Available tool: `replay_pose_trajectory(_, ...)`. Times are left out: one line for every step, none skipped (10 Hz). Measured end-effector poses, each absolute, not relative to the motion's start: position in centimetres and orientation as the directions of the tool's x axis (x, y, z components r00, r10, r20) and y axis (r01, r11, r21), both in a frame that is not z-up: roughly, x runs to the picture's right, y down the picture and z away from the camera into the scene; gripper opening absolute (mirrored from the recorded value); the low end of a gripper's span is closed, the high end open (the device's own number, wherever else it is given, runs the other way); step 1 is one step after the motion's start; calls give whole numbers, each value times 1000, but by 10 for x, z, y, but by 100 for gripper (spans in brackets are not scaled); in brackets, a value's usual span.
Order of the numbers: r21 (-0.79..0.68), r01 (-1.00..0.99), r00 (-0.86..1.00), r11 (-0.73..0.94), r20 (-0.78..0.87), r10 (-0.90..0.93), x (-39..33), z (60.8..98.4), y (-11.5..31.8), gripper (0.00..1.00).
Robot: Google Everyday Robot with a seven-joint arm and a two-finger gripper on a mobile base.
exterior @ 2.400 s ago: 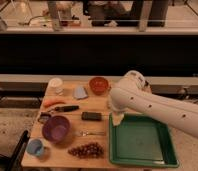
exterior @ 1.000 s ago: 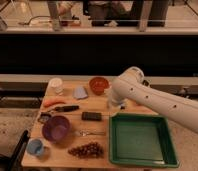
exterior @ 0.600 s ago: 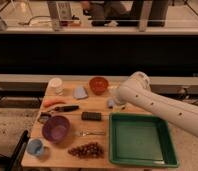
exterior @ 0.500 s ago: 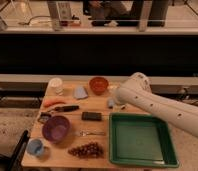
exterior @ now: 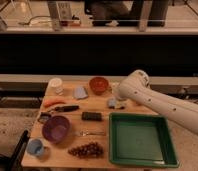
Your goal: Wipe red bowl with sponge
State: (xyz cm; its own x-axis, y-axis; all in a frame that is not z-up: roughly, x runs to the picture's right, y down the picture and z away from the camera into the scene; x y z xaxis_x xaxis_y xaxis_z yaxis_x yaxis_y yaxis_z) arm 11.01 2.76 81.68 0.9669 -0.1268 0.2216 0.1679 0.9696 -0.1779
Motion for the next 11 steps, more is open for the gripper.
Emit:
replay_pose_trajectory(-191, 142, 970, 971, 222, -98, 116, 826, 25, 80)
replay_pose_trajectory(-195, 135, 971, 971, 223, -91, 116, 828, 25, 80)
replay_pose_trajectory(-215, 101, 973, 971, 225, -52, 121, 841, 27, 80)
replay_pose_trajectory(-226, 89, 974, 970, 222, -37, 121, 847, 25, 80)
replay_pose_trajectory(-232, 87, 975, 969, 219, -35, 119, 851, 21, 80)
replay_pose_trajectory(-242, 92, 976, 966, 214, -39, 115, 858, 18, 80)
replay_pose_trajectory(-257, 97, 978, 961, 205, -43, 113, 865, 20, 80)
replay_pose_trajectory(-272, 93, 980, 958, 194, -40, 114, 870, 21, 80)
replay_pose_trajectory(-289, 88, 982, 953, 185, -35, 115, 876, 25, 80)
replay_pose_trajectory(-318, 76, 984, 945, 175, -20, 116, 884, 29, 80)
replay_pose_trajectory(-344, 59, 986, 937, 167, -1, 120, 889, 35, 80)
